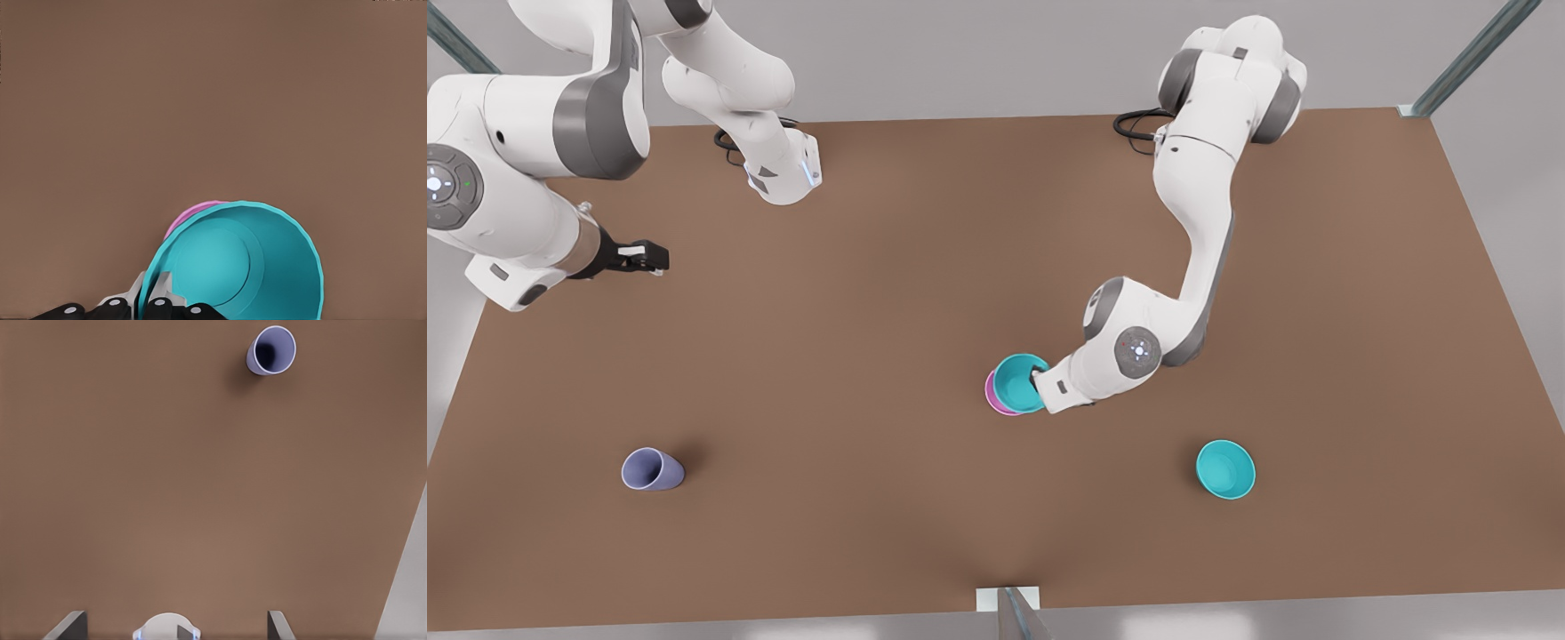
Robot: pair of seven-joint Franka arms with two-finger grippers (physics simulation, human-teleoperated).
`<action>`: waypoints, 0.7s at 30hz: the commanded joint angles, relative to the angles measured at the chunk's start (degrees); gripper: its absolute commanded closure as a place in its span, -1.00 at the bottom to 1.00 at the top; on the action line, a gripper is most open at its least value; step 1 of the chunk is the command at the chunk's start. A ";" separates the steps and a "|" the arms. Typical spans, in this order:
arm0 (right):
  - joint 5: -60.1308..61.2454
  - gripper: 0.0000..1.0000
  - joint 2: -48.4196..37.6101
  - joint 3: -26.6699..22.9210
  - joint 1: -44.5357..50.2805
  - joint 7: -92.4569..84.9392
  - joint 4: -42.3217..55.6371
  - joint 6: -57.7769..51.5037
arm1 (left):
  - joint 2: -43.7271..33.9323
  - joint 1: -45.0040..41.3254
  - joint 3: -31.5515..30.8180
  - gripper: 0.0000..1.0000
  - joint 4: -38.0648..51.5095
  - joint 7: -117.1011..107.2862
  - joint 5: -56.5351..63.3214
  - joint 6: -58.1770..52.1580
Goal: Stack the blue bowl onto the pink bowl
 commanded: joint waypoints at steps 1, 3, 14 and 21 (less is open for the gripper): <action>-0.04 -1.00 -0.01 0.02 0.00 -0.95 0.01 0.00 | 0.66 -0.01 0.00 0.57 0.57 -35.30 0.05 -1.70; -0.04 -1.00 -0.01 0.02 -0.09 -0.95 0.01 0.00 | 0.84 -0.80 -0.09 0.57 0.04 -35.04 0.23 -1.88; 0.05 -1.00 0.34 0.02 -0.97 -1.04 0.09 0.00 | 2.42 -3.26 0.09 0.57 -0.31 -34.78 0.58 -1.52; 0.93 -1.00 0.34 0.02 -0.88 -1.13 0.09 -0.08 | 3.83 -3.00 0.09 0.57 -0.40 -34.60 0.49 0.23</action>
